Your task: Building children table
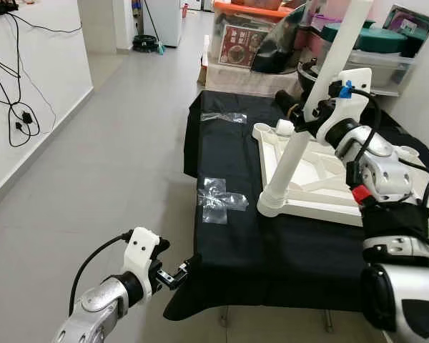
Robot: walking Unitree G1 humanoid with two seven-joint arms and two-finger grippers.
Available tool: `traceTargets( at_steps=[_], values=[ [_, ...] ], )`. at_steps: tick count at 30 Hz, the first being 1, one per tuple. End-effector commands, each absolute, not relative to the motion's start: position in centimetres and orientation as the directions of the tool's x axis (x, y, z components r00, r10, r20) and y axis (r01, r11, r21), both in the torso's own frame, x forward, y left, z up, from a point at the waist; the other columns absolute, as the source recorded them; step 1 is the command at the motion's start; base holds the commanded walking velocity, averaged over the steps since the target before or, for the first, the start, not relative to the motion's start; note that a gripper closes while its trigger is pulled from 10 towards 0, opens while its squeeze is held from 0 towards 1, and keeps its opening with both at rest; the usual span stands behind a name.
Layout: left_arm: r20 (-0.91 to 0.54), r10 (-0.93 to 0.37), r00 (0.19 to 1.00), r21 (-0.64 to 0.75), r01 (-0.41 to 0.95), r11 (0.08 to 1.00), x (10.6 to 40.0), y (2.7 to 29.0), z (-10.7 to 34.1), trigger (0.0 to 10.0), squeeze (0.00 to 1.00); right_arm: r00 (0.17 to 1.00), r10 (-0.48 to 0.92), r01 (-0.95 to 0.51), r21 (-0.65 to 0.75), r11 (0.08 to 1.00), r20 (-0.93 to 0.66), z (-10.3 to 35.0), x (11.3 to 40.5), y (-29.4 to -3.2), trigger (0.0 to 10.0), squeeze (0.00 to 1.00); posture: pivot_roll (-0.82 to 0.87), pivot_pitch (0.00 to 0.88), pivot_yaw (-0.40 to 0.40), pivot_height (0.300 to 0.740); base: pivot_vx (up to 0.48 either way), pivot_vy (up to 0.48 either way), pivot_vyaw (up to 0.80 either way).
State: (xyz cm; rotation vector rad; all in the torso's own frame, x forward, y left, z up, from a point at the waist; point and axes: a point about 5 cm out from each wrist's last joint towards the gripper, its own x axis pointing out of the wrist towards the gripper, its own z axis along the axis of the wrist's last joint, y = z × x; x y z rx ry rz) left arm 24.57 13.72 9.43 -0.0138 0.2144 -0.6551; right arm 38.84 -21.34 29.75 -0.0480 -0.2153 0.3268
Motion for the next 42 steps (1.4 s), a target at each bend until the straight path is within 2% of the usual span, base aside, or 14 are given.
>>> traceTargets(
  at_steps=[1, 12, 26, 42],
  values=[
    [-0.205, -0.608, 0.767, -0.079, 0.606, 0.791, 24.7, 13.8, 9.2, 10.0, 0.00, 0.909, 0.362, -0.347, -0.108, 0.932, 0.208, 30.3, 38.8, -21.7, 10.0, 0.00, 0.01, 0.000, -0.104, 0.740, 0.000, 0.000, 0.00],
    [-0.202, -0.610, 0.766, -0.076, 0.608, 0.790, 24.7, 13.6, 9.3, 10.0, 0.00, 0.878, 0.456, -0.432, -0.170, 0.886, 0.147, 30.2, 39.4, -21.8, 10.0, 0.00, 0.02, 0.000, -0.108, 0.740, 0.000, 0.000, 0.00],
    [-0.199, -0.609, 0.767, -0.079, 0.607, 0.791, 24.6, 13.5, 9.3, 10.0, 0.00, 0.861, 0.498, -0.479, -0.161, 0.863, 0.101, 29.8, 40.0, -21.7, 10.0, 0.00, 0.02, 0.000, -0.116, 0.740, 0.000, 0.000, 0.00],
    [-0.201, -0.608, 0.768, -0.086, 0.605, 0.792, 24.5, 13.3, 9.1, 10.0, 0.00, 0.857, 0.507, -0.489, -0.165, 0.857, 0.096, 29.5, 39.9, -23.7, 10.0, 0.00, 0.02, 0.000, -0.122, 0.740, 0.000, 0.000, 0.00]
  ],
)
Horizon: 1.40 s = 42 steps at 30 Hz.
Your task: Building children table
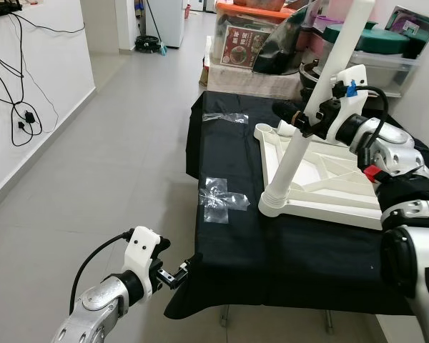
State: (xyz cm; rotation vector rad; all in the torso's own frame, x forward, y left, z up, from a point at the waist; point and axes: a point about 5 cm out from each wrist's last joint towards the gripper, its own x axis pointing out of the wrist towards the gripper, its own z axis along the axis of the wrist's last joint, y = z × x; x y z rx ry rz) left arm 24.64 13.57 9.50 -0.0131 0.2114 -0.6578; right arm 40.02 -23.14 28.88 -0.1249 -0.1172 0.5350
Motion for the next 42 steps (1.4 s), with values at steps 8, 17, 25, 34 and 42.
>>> traceTargets(
  at_steps=[8, 17, 25, 34, 42],
  values=[
    [-0.204, -0.605, 0.770, -0.085, 0.602, 0.794, 24.4, 13.4, 9.1, 10.0, 0.00, 0.864, 0.493, -0.475, -0.162, 0.865, 0.097, 29.1, 40.0, -23.9, 5.2, 0.00, 0.02, 0.000, -0.123, 0.740, 0.000, 0.000, 0.00],
    [-0.203, -0.602, 0.772, -0.082, 0.600, 0.796, 24.4, 13.5, 9.2, 10.0, 0.00, 0.866, 0.489, -0.470, -0.164, 0.867, 0.104, 29.1, 40.0, -23.9, 0.0, 0.00, 0.03, 0.000, -0.124, 0.740, 0.000, 0.000, 0.00],
    [-0.205, -0.603, 0.771, -0.080, 0.601, 0.796, 24.4, 13.6, 9.2, 10.0, 0.00, 0.871, 0.473, -0.454, -0.150, 0.878, 0.131, 29.1, 40.0, -24.0, 0.0, 0.00, 0.03, 0.000, -0.120, 0.740, 0.000, 0.000, 0.00],
    [-0.203, -0.605, 0.770, -0.080, 0.602, 0.794, 24.5, 13.5, 9.2, 10.0, 0.00, 0.917, 0.376, -0.364, -0.107, 0.925, 0.133, 28.1, 40.5, -23.6, 0.0, 0.00, 0.02, 0.000, -0.118, 0.740, 0.000, 0.000, 0.00],
    [-0.203, -0.606, 0.769, -0.083, 0.603, 0.793, 24.5, 13.4, 9.2, 10.0, 0.00, 0.987, 0.141, -0.138, -0.055, 0.989, 0.071, 26.1, 41.2, -23.2, 0.0, 0.00, 0.02, 0.000, -0.116, 0.740, 0.000, 0.000, 0.00]
  ],
)
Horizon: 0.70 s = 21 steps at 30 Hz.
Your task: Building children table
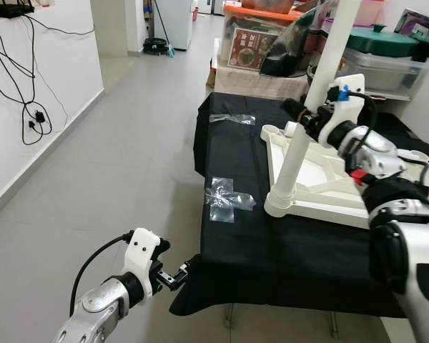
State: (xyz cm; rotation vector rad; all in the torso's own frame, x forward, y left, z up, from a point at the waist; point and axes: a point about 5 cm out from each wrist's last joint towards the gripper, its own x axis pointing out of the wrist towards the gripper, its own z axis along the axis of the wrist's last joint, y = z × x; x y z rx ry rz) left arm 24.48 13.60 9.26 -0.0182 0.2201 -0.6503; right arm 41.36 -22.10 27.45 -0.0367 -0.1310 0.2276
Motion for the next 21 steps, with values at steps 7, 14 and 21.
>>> traceTargets(
  at_steps=[7, 14, 21],
  values=[
    [-0.202, -0.605, 0.770, -0.087, 0.601, 0.795, 24.5, 13.3, 9.1, 10.0, 0.00, 0.987, -0.146, 0.145, 0.027, 0.989, 0.062, 23.9, 41.3, -22.3, 0.0, 0.00, 0.01, 0.000, -0.123, 0.740, 0.000, 0.000, 0.00],
    [-0.206, -0.604, 0.770, -0.090, 0.600, 0.795, 24.4, 13.3, 9.0, 10.0, 0.00, 0.967, -0.253, 0.248, 0.103, 0.963, 0.039, 22.0, 40.9, -21.1, 0.0, 0.00, 0.02, 0.000, -0.124, 0.740, 0.000, 0.000, 0.00],
    [-0.207, -0.600, 0.772, -0.090, 0.596, 0.798, 24.4, 13.3, 8.9, 10.0, 0.00, 0.911, -0.407, 0.391, 0.178, 0.903, 0.061, 20.0, 38.6, -18.3, 0.0, 0.00, 0.01, 0.000, -0.128, 0.740, 0.000, 0.000, 0.00]
  ],
)
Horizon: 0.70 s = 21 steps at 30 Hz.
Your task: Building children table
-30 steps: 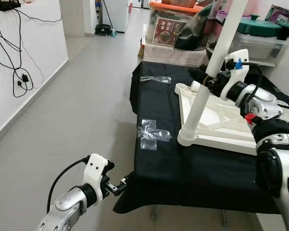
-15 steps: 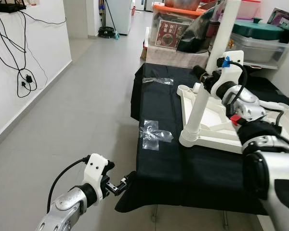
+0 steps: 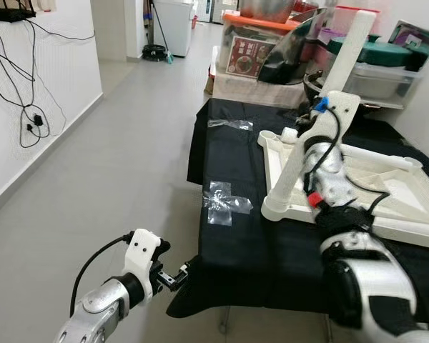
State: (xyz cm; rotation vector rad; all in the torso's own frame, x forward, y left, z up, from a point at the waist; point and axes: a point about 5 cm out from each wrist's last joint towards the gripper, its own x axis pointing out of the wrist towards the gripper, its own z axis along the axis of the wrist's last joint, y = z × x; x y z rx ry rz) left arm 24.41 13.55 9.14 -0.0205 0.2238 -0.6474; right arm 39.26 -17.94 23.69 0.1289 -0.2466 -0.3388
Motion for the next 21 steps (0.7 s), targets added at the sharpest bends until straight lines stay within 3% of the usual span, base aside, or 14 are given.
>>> traceTargets(
  at_steps=[1, 21],
  values=[
    [-0.207, -0.600, 0.772, -0.090, 0.596, 0.798, 24.4, 13.3, 8.9, 10.0, 0.00, 0.911, -0.407, 0.391, 0.178, 0.903, 0.061, 20.0, 38.6, -18.3, 0.0, 0.00, 0.01, 0.000, -0.128, 0.740, 0.000, 0.000, 0.00],
    [-0.203, -0.594, 0.779, -0.091, 0.588, 0.803, 24.5, 13.2, 8.8, 10.0, 0.00, 0.827, -0.561, 0.546, 0.199, 0.814, 0.028, 19.5, 36.4, -18.1, 0.0, 0.00, 0.01, 0.000, -0.135, 0.740, 0.000, 0.000, 0.00]
  ],
)
